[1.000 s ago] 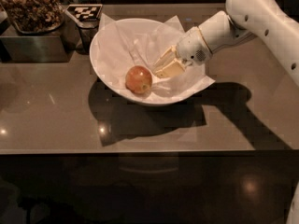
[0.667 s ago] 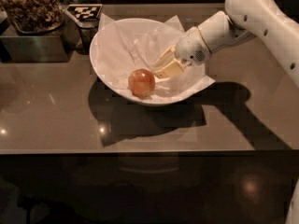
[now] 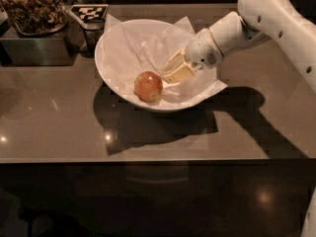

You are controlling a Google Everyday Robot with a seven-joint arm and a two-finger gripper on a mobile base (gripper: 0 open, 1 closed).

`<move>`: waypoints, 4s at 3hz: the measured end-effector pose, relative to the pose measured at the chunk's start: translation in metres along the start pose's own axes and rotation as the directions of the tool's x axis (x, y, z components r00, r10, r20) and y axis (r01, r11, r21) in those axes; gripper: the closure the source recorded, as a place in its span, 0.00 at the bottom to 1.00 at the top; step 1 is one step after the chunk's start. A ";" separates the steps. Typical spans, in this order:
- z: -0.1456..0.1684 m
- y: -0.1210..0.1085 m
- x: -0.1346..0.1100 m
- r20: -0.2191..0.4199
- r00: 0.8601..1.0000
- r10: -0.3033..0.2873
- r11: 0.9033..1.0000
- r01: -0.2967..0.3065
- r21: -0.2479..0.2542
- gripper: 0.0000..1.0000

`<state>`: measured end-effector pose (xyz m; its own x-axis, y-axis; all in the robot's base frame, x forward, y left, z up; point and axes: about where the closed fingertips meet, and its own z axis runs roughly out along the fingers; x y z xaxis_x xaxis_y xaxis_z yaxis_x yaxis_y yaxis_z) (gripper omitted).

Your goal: Pick apple from white bowl

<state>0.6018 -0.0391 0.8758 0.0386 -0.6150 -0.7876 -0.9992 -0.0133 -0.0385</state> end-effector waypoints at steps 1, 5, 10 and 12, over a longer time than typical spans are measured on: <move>0.003 0.000 -0.002 -0.014 1.000 -0.003 1.000 0.002 -0.019 0.25; 0.015 -0.011 -0.012 -0.004 0.999 -0.034 0.997 0.034 -0.066 0.00; 0.031 -0.016 -0.021 0.029 0.997 -0.071 0.994 0.073 -0.078 0.12; 0.043 -0.020 -0.019 0.006 0.998 -0.061 0.989 0.061 -0.135 0.54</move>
Offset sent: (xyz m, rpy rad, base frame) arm 0.0010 0.0020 0.0016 -0.0327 0.0163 0.0271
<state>0.6215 0.0070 0.8651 0.0995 -0.6084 -0.7874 -0.9876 -0.1569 -0.0035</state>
